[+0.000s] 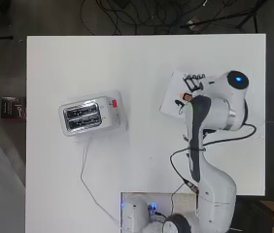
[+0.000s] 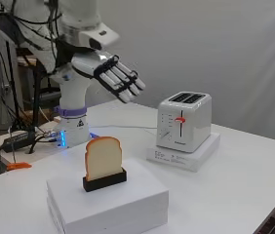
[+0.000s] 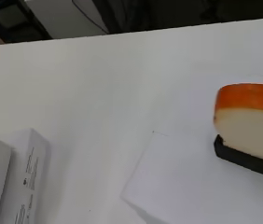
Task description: Teleoperate dual arm-hand system to toast a bread
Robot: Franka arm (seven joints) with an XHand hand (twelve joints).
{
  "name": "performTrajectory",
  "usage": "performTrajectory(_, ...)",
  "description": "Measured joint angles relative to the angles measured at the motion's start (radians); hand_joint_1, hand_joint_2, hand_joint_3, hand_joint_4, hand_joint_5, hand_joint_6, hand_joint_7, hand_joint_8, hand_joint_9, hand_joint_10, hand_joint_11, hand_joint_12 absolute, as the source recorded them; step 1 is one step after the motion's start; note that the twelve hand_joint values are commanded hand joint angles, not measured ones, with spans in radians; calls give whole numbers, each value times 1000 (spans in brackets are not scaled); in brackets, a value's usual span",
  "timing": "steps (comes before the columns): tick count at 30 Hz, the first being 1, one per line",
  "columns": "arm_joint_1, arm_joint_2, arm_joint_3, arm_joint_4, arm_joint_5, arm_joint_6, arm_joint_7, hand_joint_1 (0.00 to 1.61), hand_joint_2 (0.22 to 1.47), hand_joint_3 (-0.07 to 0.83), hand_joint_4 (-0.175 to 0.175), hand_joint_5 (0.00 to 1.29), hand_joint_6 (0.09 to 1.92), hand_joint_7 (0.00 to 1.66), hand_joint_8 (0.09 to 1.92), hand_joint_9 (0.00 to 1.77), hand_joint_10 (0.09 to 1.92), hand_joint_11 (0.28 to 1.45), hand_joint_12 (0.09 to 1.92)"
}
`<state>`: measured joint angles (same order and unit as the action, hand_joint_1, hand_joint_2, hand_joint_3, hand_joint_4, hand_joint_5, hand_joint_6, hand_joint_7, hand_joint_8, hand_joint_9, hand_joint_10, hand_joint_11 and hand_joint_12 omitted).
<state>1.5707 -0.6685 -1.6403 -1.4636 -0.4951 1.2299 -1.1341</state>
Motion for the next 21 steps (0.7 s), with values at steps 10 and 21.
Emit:
performTrajectory(10, -27, -95, -121, -55, -110, 91, 44, 531, 1069, 2, -2, 345, 87, 519, 87, 690, 87, 514, 87)
performTrajectory(21, 79, -178, -218, -82, -212, 129, 100, 1009, 1090, -11, -48, 731, 718, 753, 596, 816, 487, 624, 197)
